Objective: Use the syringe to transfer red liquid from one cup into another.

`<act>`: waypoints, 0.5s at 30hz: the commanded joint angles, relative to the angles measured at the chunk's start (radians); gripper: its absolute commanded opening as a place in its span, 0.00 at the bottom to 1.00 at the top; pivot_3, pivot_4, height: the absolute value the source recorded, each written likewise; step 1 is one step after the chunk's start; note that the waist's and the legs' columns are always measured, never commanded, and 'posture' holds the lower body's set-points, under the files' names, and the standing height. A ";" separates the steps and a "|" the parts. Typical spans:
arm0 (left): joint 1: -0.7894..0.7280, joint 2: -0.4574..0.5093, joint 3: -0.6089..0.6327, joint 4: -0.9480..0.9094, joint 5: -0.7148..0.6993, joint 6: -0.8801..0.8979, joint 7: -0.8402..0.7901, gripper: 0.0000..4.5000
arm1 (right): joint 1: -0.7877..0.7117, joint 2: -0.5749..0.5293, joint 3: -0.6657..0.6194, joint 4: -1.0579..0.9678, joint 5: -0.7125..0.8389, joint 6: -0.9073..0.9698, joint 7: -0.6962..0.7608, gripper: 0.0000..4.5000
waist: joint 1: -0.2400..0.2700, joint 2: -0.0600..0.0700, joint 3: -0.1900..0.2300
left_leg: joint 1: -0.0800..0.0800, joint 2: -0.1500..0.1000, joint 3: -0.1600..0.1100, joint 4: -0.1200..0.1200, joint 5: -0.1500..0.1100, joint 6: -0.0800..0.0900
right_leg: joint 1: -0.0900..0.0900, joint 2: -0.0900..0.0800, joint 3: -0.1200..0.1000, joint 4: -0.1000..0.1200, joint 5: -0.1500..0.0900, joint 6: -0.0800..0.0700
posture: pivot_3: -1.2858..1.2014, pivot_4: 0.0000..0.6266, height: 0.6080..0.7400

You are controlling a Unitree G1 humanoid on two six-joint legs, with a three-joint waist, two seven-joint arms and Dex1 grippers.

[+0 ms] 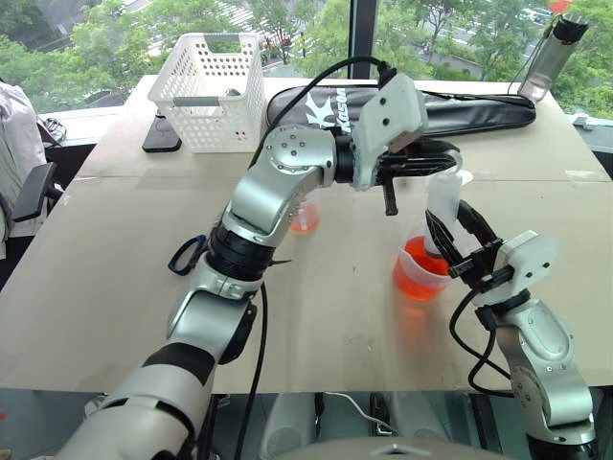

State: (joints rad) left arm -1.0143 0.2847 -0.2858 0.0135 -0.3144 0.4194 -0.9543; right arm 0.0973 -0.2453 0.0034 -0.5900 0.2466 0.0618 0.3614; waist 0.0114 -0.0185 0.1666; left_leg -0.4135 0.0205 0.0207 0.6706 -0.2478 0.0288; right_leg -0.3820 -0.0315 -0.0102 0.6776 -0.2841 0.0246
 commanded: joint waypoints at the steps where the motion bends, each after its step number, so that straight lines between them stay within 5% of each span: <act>1: -0.010 -0.016 0.023 -0.013 0.003 -0.036 0.003 0.00 | 0.003 -0.003 0.022 -0.041 0.012 0.010 0.006 0.31 | 0.000 0.000 0.000 | 0.000 0.000 0.000 0.000 0.000 0.000 | 0.000 0.000 0.000 0.000 0.000 0.000 | 0.52 0.24 0.88; 15: -0.091 -0.020 0.065 0.073 0.037 -0.126 0.000 0.00 | 0.064 -0.016 0.057 -0.070 0.027 0.061 0.019 0.31 | 0.000 0.000 0.000 | 0.000 0.000 0.000 0.000 0.000 0.000 | 0.000 0.001 0.000 0.000 0.000 0.000 | 0.52 0.24 0.88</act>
State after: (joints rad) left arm -1.0377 0.2644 -0.2864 0.0922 -0.2918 0.3412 -0.9906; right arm 0.1288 -0.2478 0.0037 -0.6234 0.2681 0.1088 0.3496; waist 0.0118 -0.0185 0.1666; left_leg -0.4139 0.0204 0.0206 0.6706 -0.2478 0.0289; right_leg -0.3820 -0.0301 -0.0104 0.6774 -0.2842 0.0247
